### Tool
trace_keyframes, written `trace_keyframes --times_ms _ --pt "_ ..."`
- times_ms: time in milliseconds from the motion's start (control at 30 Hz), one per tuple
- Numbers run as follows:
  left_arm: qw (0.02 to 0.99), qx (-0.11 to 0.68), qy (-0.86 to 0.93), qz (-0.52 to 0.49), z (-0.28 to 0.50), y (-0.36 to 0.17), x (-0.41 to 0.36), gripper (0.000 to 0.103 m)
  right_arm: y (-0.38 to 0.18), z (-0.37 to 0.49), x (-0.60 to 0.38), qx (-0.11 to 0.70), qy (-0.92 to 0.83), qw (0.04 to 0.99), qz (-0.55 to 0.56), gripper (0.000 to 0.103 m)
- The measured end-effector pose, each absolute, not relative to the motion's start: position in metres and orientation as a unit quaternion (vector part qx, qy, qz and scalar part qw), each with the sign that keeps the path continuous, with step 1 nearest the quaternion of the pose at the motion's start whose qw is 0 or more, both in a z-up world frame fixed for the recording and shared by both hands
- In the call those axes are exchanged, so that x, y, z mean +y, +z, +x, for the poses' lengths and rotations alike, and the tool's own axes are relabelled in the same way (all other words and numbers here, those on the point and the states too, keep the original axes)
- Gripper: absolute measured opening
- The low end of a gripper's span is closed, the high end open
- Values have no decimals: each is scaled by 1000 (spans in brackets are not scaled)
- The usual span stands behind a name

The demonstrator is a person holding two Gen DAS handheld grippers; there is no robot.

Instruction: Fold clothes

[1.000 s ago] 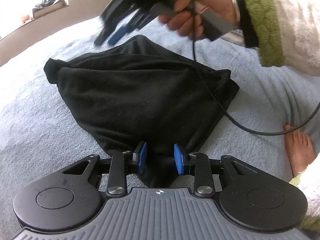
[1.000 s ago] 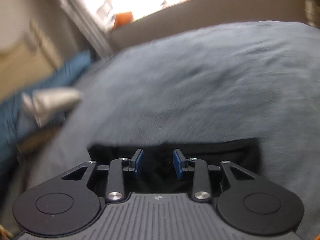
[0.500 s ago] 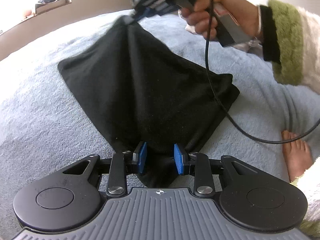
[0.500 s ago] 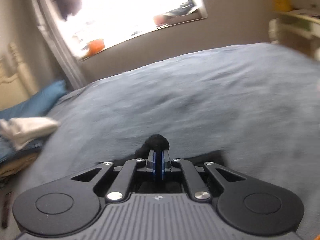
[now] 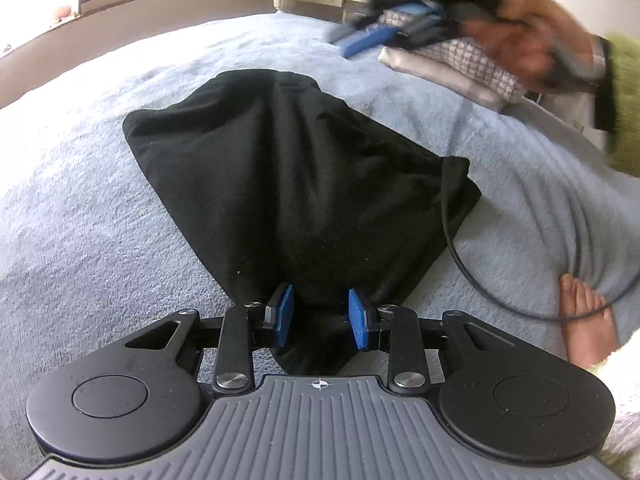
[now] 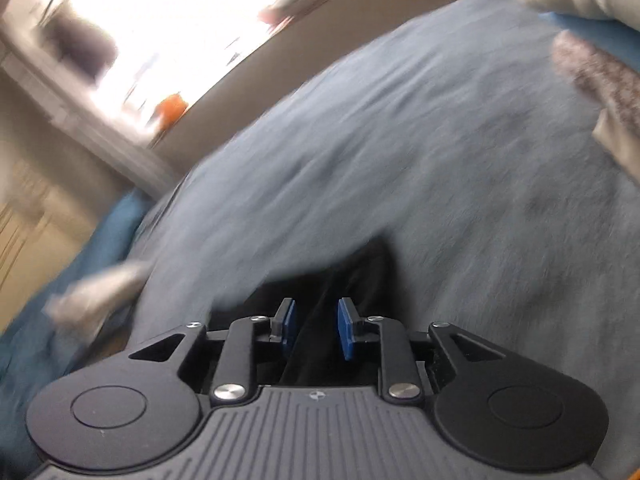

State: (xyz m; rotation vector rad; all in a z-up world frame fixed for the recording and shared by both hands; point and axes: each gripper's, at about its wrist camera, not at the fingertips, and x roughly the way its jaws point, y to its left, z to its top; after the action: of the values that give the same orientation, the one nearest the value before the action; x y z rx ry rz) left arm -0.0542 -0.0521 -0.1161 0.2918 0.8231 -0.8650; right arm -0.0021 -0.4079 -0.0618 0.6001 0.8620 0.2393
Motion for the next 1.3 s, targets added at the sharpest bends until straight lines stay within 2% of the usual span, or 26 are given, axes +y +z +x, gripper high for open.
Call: trace_keyframes --times_ms 100,200,500,533,600,633,667,867,1067,1133,1167,1200,1300 --pt "817 390 -405 124 -55 -111 -48 30 -65 -23 -392 456 145 846 234 33" --pt "816 381 -414 131 -62 -106 -49 31 -80 -40 -375 486 133 844 182 33" --pt "796 346 -446 219 -102 -108 -65 31 -90 -66 -351 470 134 867 98 33" --pt "793 345 -447 227 -105 -109 -67 31 -94 -65 -348 473 132 867 87 32" --pt "792 341 -445 243 -109 -112 -69 31 -101 -65 -344 480 128 866 68 24" --pt "791 339 -444 249 -110 -113 -70 31 -101 -68 -343 479 126 866 67 17" --pt "791 337 -443 253 -112 -113 -70 31 -99 -71 -344 475 124 868 71 5" --pt "787 332 -445 270 -114 -113 -69 31 -90 -101 -371 448 81 880 137 5" --pt "794 308 -437 290 -114 -114 -71 31 -95 -121 -397 445 50 859 249 8" --pt "796 297 -431 303 -117 -116 -71 31 -92 -127 -403 439 52 853 277 14" --pt "796 293 -429 310 -118 -118 -71 31 -92 -127 -403 443 52 851 277 25" --pt "797 290 -427 314 -117 -119 -72 31 -93 -127 -403 449 51 850 271 32" --pt "799 288 -420 319 -117 -124 -74 29 -100 -122 -396 463 51 849 250 32"
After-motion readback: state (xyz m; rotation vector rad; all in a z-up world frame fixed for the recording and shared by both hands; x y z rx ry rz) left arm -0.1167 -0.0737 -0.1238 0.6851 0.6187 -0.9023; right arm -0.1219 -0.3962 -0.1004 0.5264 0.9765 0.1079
